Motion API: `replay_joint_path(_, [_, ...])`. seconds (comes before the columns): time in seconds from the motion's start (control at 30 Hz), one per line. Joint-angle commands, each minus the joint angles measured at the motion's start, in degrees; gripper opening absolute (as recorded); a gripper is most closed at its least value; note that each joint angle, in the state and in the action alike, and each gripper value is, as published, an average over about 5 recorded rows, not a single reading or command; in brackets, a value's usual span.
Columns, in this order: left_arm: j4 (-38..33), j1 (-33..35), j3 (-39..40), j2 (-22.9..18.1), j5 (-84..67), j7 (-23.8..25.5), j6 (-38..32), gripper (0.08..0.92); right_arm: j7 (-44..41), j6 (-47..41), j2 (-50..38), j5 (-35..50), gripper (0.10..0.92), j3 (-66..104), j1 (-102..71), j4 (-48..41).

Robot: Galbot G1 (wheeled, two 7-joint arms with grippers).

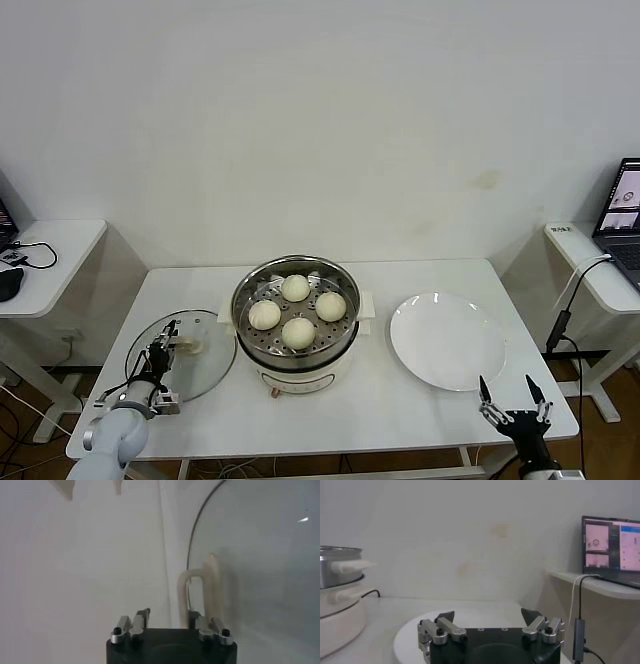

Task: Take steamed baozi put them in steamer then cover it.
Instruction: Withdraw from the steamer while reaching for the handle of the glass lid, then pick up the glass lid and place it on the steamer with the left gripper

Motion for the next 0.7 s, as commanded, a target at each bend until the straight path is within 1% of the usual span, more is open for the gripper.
replay_joint_path(0.03, [-1.62,0.78,-0.90,0.19,-1.52,-0.74,-0.39,0.359,-0.15,-0.07,-0.12,-0.07,0.823,-0.55,0.22,-0.31])
replay_joint_path(0.23, [-8.55,4.51,-3.15,0.97,-3.75,-0.16,0.93,0.191,-0.44,0.04,-0.34,-0.36,0.823,-1.51,0.56,-0.81])
replay_joint_path(0.33, [-13.78,7.47,-4.88,1.30,-5.10,0.59,2.49,0.144,-0.61,0.09,-0.69,-0.44,0.823,-1.97,0.67,-0.96])
replay_joint_path(0.57, [-28.24,14.25,-10.35,2.00,-5.86,4.04,8.09,0.140,-0.62,0.18,-1.61,-0.37,0.823,-2.67,1.18,-1.04])
replay_joint_path(0.7, [-33.81,16.42,-13.82,3.17,-6.04,7.19,10.62,0.140,-0.63,0.33,-2.02,-0.32,0.823,-2.96,1.13,-0.73])
